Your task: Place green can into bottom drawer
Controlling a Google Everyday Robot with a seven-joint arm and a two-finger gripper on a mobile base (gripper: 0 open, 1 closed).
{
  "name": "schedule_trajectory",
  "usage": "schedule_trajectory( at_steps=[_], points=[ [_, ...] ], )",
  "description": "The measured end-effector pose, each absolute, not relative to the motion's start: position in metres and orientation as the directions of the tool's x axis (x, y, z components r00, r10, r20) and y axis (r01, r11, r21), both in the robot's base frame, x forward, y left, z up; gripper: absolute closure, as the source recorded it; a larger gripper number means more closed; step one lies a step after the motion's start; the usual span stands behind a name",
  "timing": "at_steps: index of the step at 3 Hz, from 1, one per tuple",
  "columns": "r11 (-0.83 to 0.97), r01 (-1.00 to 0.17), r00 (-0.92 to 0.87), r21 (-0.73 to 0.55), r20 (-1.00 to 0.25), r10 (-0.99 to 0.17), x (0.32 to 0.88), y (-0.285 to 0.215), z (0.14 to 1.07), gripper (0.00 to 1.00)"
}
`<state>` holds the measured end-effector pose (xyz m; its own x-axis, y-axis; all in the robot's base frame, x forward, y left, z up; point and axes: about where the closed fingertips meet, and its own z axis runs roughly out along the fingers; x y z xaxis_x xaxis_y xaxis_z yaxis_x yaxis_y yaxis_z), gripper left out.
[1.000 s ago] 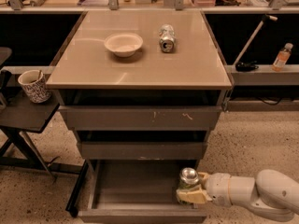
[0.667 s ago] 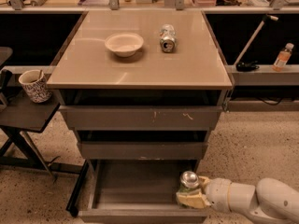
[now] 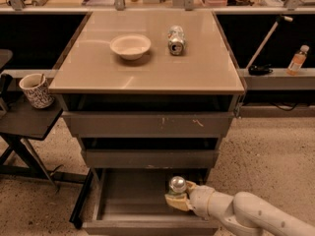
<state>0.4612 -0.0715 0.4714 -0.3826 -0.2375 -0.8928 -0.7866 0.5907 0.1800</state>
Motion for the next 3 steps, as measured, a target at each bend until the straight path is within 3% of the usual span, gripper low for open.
schedule_trajectory(
  at_steps=[1, 3],
  points=[
    [0.644, -0.751, -0.408, 0.147, -0.87, -0.276, 0.499, -0.049, 0.42, 1.0],
    [0.698, -0.707, -0.408, 0.111, -0.87, -0.275, 0.513, -0.042, 0.397, 1.0]
  ],
)
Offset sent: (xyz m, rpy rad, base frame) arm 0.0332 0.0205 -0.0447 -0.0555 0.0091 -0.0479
